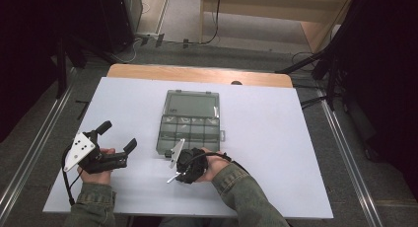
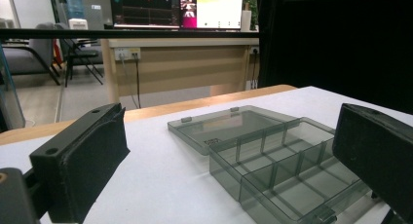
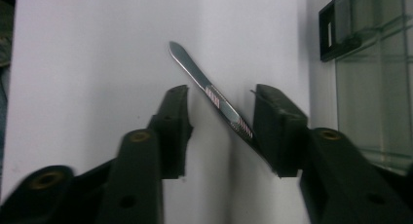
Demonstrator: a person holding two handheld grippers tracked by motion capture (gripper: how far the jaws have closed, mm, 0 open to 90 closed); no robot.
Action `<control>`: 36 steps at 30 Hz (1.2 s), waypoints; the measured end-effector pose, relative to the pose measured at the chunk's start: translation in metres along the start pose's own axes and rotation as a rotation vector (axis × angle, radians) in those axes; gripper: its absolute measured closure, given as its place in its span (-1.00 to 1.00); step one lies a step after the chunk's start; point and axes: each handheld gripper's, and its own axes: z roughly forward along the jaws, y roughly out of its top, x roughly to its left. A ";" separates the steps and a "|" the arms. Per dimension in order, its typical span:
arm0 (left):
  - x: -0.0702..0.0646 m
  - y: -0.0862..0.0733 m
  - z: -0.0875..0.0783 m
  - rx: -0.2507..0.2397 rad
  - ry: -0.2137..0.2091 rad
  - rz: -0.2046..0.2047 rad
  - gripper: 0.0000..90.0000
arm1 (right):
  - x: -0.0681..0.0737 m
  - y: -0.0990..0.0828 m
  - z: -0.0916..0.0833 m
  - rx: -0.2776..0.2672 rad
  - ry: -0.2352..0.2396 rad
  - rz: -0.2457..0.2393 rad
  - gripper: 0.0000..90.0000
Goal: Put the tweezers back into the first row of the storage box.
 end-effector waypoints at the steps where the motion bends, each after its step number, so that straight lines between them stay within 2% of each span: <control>1: 0.000 0.000 0.000 0.001 0.000 0.002 -1.00 | 0.000 0.000 -0.001 0.001 0.002 0.008 0.67; 3: 0.000 0.000 0.000 0.002 -0.001 0.001 -1.00 | 0.001 0.001 -0.001 0.010 0.009 0.010 0.87; 4: 0.000 0.000 0.000 0.002 -0.001 0.001 -1.00 | 0.002 0.002 -0.001 0.017 0.009 0.015 0.90; 7: 0.000 0.000 0.000 -0.001 -0.001 0.000 -1.00 | 0.004 0.003 -0.001 0.025 0.001 0.021 0.90; 10: 0.000 0.000 0.000 0.000 -0.001 0.001 -1.00 | 0.002 0.002 -0.002 0.020 0.015 0.044 0.91; 16: 0.000 0.000 0.000 -0.003 -0.001 0.000 -1.00 | 0.002 0.001 -0.006 -0.003 0.040 0.058 0.91; 24: 0.000 0.000 0.000 -0.001 -0.003 -0.006 -1.00 | -0.005 -0.004 -0.026 -0.078 0.049 0.081 0.91; 36: 0.001 0.001 -0.001 -0.010 0.001 -0.022 -1.00 | -0.024 -0.010 -0.061 -0.170 0.013 0.129 0.90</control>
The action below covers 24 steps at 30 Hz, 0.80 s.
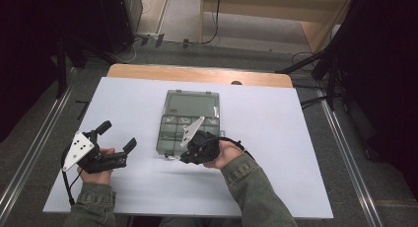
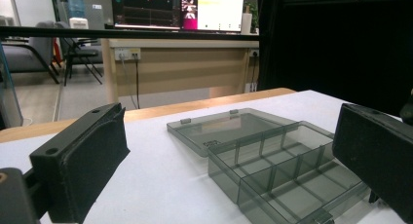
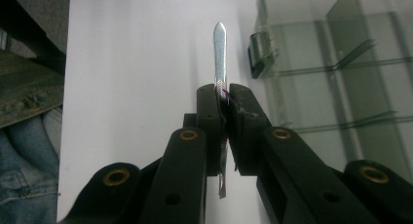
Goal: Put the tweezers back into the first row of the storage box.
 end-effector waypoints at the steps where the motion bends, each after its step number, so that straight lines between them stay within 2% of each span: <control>1: 0.000 0.000 0.000 0.000 -0.001 -0.001 -1.00 | -0.002 0.001 -0.002 -0.002 0.000 0.004 0.90; 12: 0.001 0.000 -0.001 -0.003 0.004 -0.013 -1.00 | -0.031 0.007 -0.010 -0.004 -0.034 0.043 0.90; 17: 0.002 0.000 -0.002 -0.010 0.010 -0.026 -1.00 | -0.045 0.009 -0.010 0.016 -0.054 0.053 0.90; 21: 0.003 0.000 -0.002 -0.010 0.002 -0.033 -1.00 | -0.060 0.010 -0.010 0.023 -0.085 0.067 0.90; 22: 0.003 0.000 -0.002 -0.011 0.003 -0.034 -1.00 | -0.060 0.010 -0.010 0.023 -0.085 0.067 0.90; 24: 0.002 0.000 -0.002 -0.014 0.001 -0.035 -1.00 | -0.065 0.010 -0.010 0.008 -0.103 0.068 0.90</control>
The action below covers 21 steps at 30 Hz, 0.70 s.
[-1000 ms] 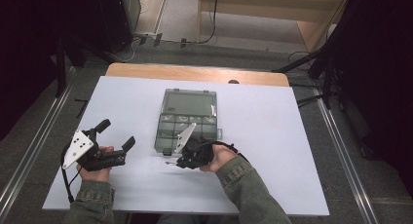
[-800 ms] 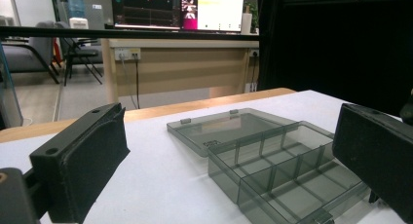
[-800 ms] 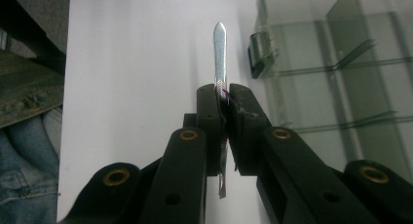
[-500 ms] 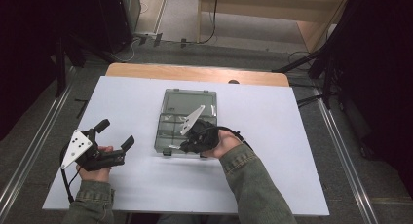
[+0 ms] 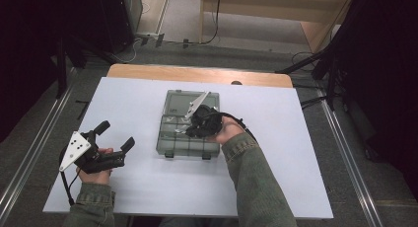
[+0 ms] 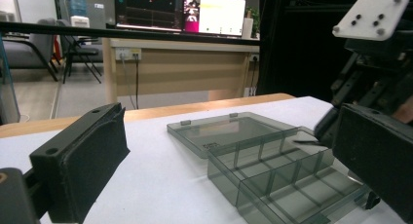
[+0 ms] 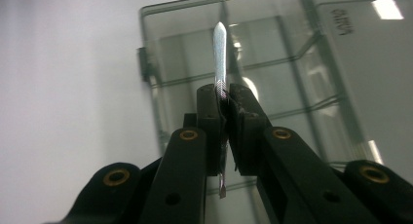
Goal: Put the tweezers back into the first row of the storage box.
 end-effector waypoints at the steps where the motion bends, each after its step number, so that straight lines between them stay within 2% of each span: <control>1: 0.000 0.000 0.000 0.000 -0.001 0.000 -1.00 | -0.004 -0.002 0.002 -0.003 -0.007 -0.014 0.90; 4: 0.001 0.000 -0.001 -0.001 0.001 -0.004 -1.00 | -0.009 -0.006 0.004 0.012 -0.028 -0.011 0.90; 5: 0.001 0.000 -0.001 -0.002 0.002 -0.004 -1.00 | -0.013 -0.008 0.006 0.011 -0.052 -0.015 0.90; 7: 0.001 0.000 0.000 0.000 0.000 -0.003 -1.00 | -0.016 -0.009 0.007 0.002 -0.067 -0.025 0.90; 9: 0.000 -0.001 0.000 0.000 -0.002 -0.008 -1.00 | -0.020 -0.009 0.010 0.000 -0.109 -0.036 0.90; 11: 0.001 0.000 0.000 0.001 -0.003 -0.005 -1.00 | -0.023 -0.009 0.013 -0.001 -0.122 -0.040 0.90; 16: 0.001 -0.001 0.000 -0.001 -0.002 -0.008 -1.00 | -0.027 -0.011 0.022 0.024 -0.127 -0.032 0.90; 21: 0.001 -0.001 0.000 0.004 -0.006 -0.005 -1.00 | -0.026 -0.011 0.026 0.044 -0.136 -0.054 0.90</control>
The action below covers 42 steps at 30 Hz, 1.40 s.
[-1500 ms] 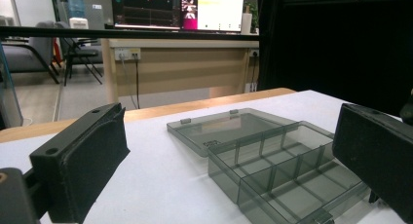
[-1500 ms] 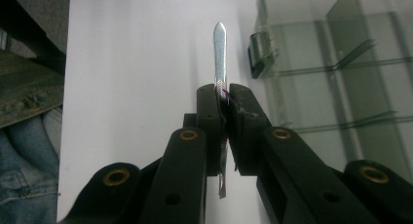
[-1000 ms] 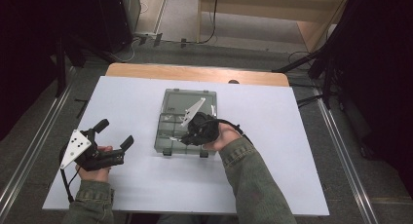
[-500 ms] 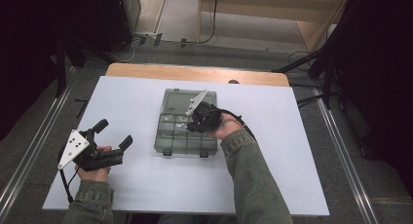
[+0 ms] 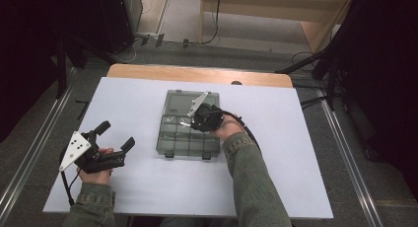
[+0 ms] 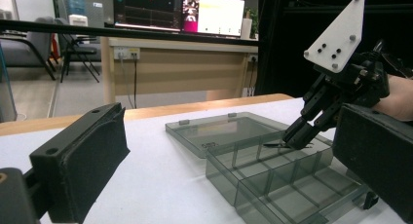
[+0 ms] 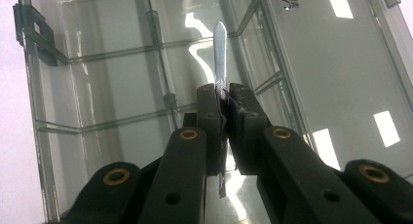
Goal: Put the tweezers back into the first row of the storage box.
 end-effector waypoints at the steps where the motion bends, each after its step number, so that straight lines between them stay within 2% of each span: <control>1: 0.000 0.000 0.000 -0.003 0.001 -0.002 -1.00 | 0.000 0.000 -0.001 -0.002 -0.002 0.010 0.90; 6: 0.000 -0.001 0.000 -0.002 -0.003 -0.015 -1.00 | 0.000 -0.001 -0.002 -0.001 0.004 0.023 0.87; 8: 0.000 -0.001 0.000 -0.001 -0.003 -0.017 -1.00 | 0.003 -0.001 -0.004 -0.003 -0.001 0.025 0.66; 11: 0.000 -0.001 0.000 -0.002 -0.002 -0.015 -1.00 | 0.003 0.000 -0.010 -0.027 -0.008 0.054 0.40; 17: 0.000 -0.001 0.000 -0.003 -0.003 -0.020 -1.00 | 0.001 -0.001 -0.020 -0.059 -0.039 0.130 0.09; 18: 0.000 -0.001 0.000 -0.002 -0.005 -0.022 -1.00 | 0.001 -0.001 -0.022 -0.060 -0.056 0.165 -0.04; 19: 0.000 -0.001 0.001 -0.001 -0.008 -0.024 -1.00 | 0.001 -0.001 -0.022 -0.060 -0.056 0.165 -0.04; 21: 0.000 -0.001 0.001 0.000 -0.014 -0.026 -1.00 | 0.000 -0.001 -0.023 -0.056 -0.063 0.203 -0.15; 23: 0.000 -0.001 0.001 0.001 -0.014 -0.023 -1.00 | 0.001 -0.001 -0.024 -0.058 -0.061 0.216 -0.26; 25: 0.000 -0.001 0.001 0.002 -0.014 -0.023 -1.00 | 0.001 -0.001 -0.027 -0.060 -0.065 0.252 -0.48; 28: 0.000 -0.001 0.001 0.000 -0.012 -0.024 -1.00 | 0.001 -0.001 -0.028 -0.057 -0.067 0.272 -0.59; 29: 0.000 -0.001 0.001 -0.001 -0.011 -0.025 -1.00 | 0.002 -0.001 -0.029 -0.054 -0.060 0.285 -0.69; 31: 0.000 -0.001 0.001 -0.001 -0.010 -0.026 -1.00 | 0.002 -0.001 -0.030 -0.055 -0.057 0.290 -0.70; 32: 0.000 -0.001 0.001 -0.001 -0.010 -0.025 -1.00 | 0.003 -0.001 -0.032 -0.060 -0.049 0.290 -0.86; 33: 0.000 -0.001 0.001 -0.001 -0.010 -0.025 -1.00 | 0.003 -0.001 -0.032 -0.060 -0.049 0.290 -0.86; 34: 0.000 -0.001 0.001 -0.001 -0.010 -0.025 -1.00 | 0.005 -0.001 -0.034 -0.058 -0.045 0.301 -0.98; 38: -0.001 -0.001 0.000 -0.002 -0.009 -0.026 -1.00 | 0.008 -0.002 -0.040 -0.071 -0.021 0.306 -1.00; 42: -0.001 -0.001 0.000 -0.003 -0.008 -0.026 -1.00 | 0.011 -0.003 -0.048 -0.079 -0.038 0.319 -1.00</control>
